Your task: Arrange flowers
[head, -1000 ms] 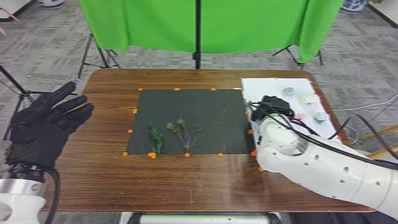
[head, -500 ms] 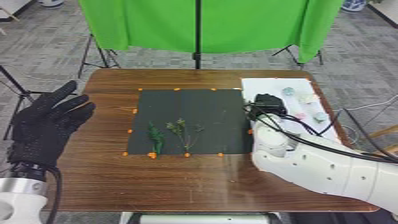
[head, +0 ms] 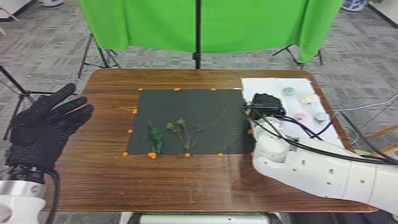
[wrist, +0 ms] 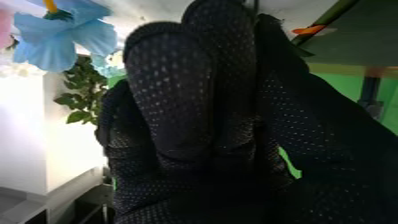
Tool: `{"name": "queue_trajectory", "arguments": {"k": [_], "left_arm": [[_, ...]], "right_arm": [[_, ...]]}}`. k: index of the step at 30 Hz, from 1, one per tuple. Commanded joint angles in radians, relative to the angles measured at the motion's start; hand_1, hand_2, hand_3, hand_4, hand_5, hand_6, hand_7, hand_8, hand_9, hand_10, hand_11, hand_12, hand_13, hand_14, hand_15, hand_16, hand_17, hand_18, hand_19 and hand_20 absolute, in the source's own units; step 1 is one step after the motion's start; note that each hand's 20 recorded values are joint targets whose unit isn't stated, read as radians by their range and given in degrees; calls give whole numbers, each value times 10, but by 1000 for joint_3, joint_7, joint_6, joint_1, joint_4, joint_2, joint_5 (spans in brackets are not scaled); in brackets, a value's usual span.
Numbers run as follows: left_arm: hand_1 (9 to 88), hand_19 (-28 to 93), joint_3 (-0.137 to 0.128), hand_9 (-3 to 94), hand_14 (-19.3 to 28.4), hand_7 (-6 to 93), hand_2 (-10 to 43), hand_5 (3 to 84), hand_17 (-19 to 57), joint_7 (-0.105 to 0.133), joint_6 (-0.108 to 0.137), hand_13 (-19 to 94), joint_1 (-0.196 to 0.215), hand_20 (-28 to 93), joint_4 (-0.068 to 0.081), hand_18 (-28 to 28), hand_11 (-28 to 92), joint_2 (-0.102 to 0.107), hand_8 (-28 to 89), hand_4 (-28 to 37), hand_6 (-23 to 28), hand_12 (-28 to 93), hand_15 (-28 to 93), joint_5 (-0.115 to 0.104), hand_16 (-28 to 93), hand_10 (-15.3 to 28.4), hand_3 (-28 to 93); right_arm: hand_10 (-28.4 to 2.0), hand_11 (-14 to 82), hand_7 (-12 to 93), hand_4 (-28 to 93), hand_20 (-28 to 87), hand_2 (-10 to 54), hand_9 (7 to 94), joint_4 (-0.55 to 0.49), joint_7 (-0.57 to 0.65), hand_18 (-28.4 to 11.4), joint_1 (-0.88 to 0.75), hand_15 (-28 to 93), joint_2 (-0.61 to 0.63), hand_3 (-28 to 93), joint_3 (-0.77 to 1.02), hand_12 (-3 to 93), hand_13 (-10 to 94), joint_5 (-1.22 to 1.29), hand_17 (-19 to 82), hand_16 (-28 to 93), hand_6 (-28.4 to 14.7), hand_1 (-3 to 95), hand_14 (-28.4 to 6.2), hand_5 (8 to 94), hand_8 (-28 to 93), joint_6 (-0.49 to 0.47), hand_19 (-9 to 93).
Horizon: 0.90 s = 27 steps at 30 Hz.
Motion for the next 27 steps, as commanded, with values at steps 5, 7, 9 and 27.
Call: {"name": "queue_trajectory", "arguments": {"k": [5,7,9,27], "left_arm": [[219,617,-8,336,279,151,79,365,-77,15,14,244,38,121,-11,262,288,-5,-98,-264,101,116,501,0,-91,213,778],[219,617,-6,336,279,151,78,365,-77,16,16,244,36,121,-10,262,288,-2,-98,-264,101,116,500,-1,-91,213,778],[219,617,-5,336,279,150,78,365,-77,13,13,244,32,121,-9,262,288,-1,-98,-264,101,116,500,0,-91,214,778],[218,617,-14,336,279,151,79,365,-77,-12,22,244,35,121,-13,262,288,3,-98,-264,101,116,500,8,-90,214,777]], "right_arm": [[-88,309,237,-283,247,-95,937,-33,9,-210,48,574,36,752,31,219,901,-30,497,193,-22,533,-43,874,123,92,932],[-87,311,236,-283,267,-95,937,-54,4,-210,56,583,37,756,27,219,900,-35,501,192,-24,533,-45,876,130,111,932],[-89,314,234,-283,275,-95,937,-88,1,-210,50,588,43,758,36,219,901,-44,504,191,-26,533,-46,877,132,112,932],[-95,331,216,-275,322,-95,937,-317,-39,-218,-176,610,11,748,180,209,900,-35,507,186,-36,547,-54,886,151,-52,932]]}}
